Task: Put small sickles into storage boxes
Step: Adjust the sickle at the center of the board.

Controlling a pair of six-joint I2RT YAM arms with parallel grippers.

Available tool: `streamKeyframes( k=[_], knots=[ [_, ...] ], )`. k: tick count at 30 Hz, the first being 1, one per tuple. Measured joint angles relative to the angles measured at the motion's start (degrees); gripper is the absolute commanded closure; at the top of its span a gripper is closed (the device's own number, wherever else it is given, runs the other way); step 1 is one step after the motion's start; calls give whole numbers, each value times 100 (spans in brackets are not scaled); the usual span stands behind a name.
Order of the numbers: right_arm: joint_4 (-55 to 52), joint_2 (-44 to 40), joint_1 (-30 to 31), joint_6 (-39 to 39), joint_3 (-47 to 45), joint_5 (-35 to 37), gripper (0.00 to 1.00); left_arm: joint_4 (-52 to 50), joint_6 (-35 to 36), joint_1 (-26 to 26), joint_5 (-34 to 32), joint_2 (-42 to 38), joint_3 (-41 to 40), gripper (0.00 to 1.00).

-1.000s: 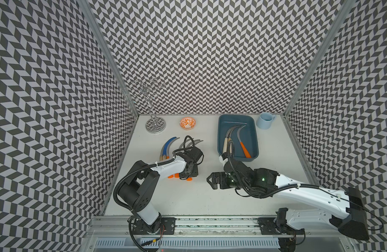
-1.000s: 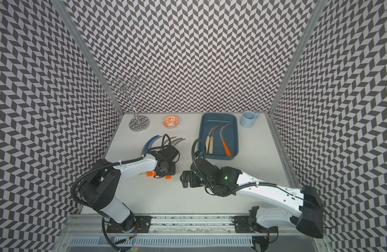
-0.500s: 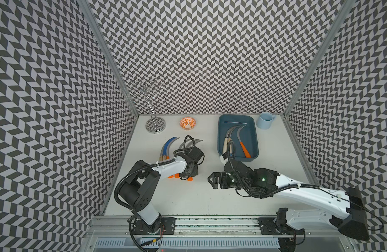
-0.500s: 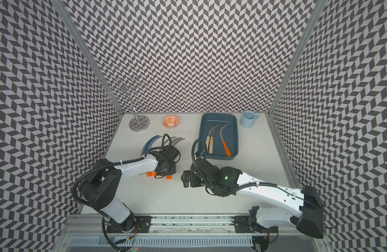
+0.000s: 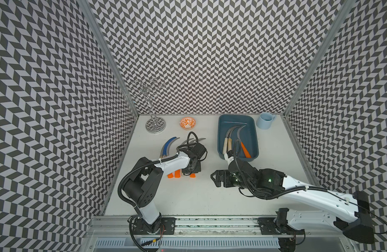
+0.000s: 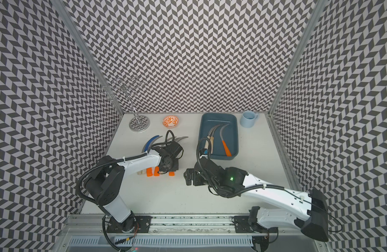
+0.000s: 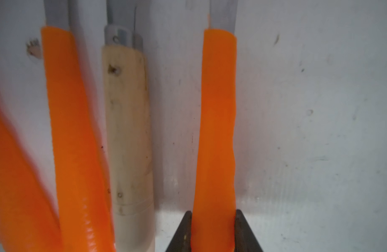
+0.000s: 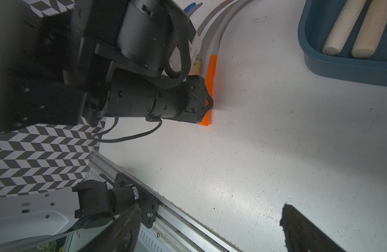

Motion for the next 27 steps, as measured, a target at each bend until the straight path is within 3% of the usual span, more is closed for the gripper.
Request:
streamKeyframes(
  k=[27],
  knots=[
    [-238, -302, -1069, -516, 0, -251, 0, -476, 144, -4, 44, 437, 1502, 93]
  ],
)
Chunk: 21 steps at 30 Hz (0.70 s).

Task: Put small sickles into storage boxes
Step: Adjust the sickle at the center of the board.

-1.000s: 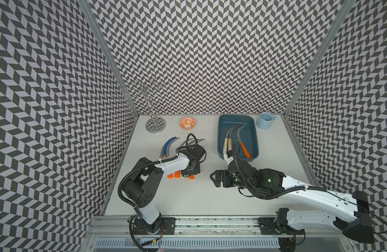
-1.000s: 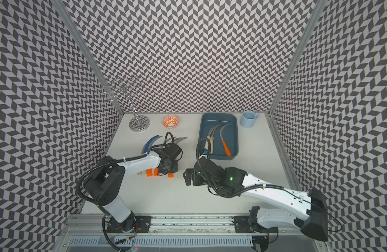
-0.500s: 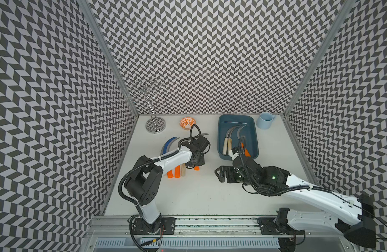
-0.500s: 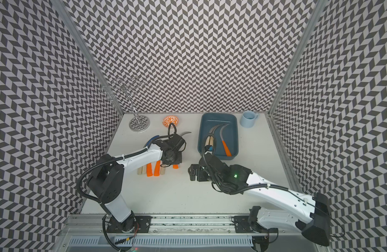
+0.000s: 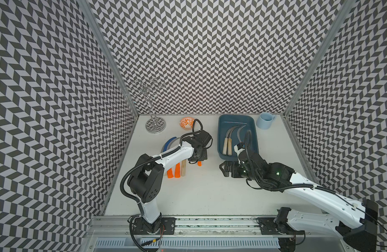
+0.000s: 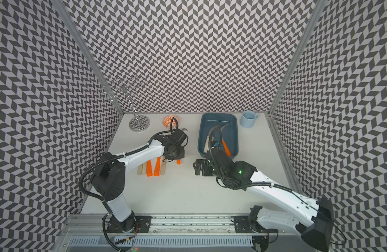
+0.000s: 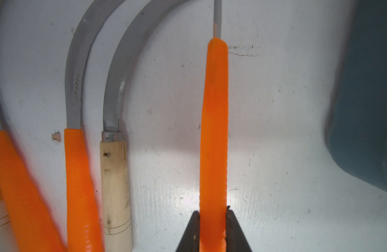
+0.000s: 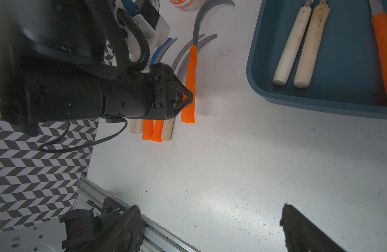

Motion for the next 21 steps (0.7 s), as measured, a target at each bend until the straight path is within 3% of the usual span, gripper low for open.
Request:
streamKeyframes(
  k=[15, 21],
  knots=[
    [0, -2, -68, -92, 0, -118, 0, 553, 4, 9, 76, 197, -487, 93],
    [-28, -20, -79, -101, -2, -120, 0, 866, -4, 57, 72, 190, -588, 86]
  ],
)
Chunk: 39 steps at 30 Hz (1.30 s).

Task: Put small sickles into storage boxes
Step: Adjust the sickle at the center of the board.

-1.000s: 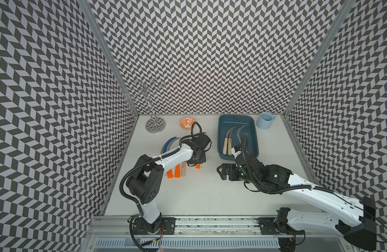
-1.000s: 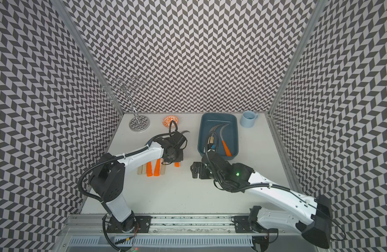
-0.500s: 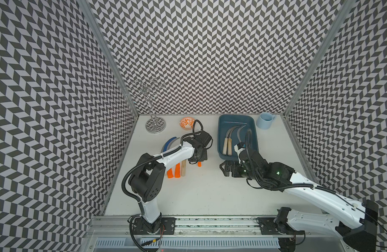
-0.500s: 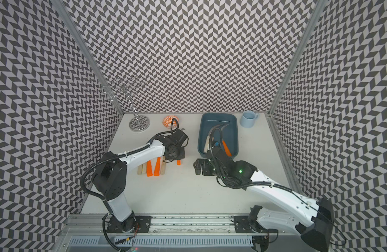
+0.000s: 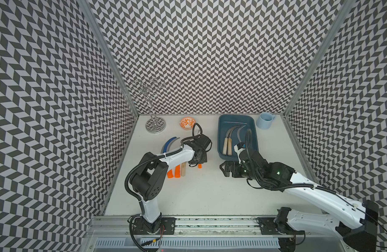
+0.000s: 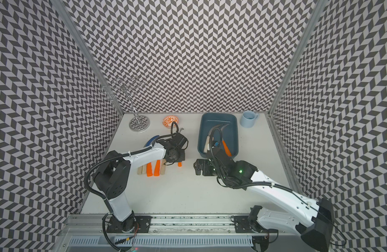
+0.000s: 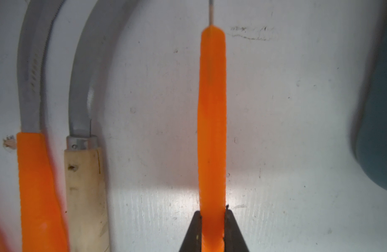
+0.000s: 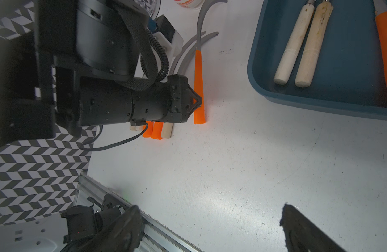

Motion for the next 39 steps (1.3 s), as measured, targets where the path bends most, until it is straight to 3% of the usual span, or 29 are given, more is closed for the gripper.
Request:
streamKeyframes(
  k=[26, 33, 39],
  knots=[
    [-46, -146, -24, -37, -118, -66, 0, 367, 13, 179, -146, -26, -610, 65],
    [-46, -149, -24, -59, -125, -81, 1, 153, 94, 173, -212, 105, -503, 42],
    [13, -179, -33, -72, -232, -107, 0, -227, 114, 157, -249, 402, -57, 44]
  ],
)
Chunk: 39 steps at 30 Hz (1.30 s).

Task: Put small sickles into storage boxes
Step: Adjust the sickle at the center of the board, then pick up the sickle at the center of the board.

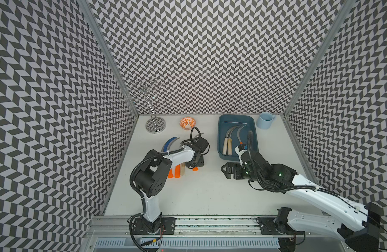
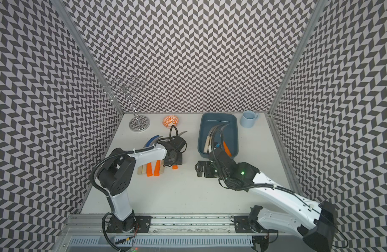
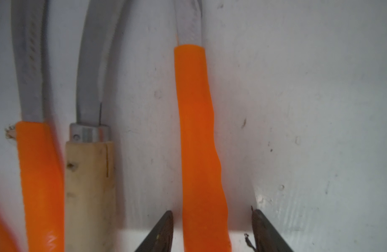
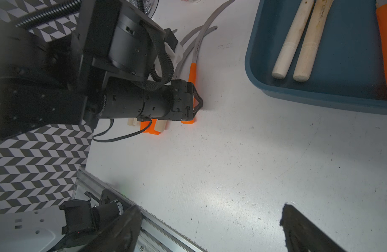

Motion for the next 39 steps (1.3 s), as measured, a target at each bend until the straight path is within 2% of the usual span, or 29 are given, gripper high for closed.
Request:
streamKeyframes(
  k=[7, 14, 18, 21, 39],
  knots=[
    [116, 0, -39, -9, -96, -61, 0, -212, -101, -9, 13, 380, 518, 56],
    [168, -4, -118, -52, -127, -96, 0, -208, -149, -9, 114, 428, 542, 63],
    [201, -55, -168, -57, -214, -116, 1, -177, -199, -7, 92, 411, 442, 77],
    [225, -76, -195, -70, -225, -118, 0, -98, -249, -7, 70, 396, 367, 92],
    [286, 9, -367, -225, -208, -201, 0, -22, 83, -20, -66, 273, 332, 98]
  ],
)
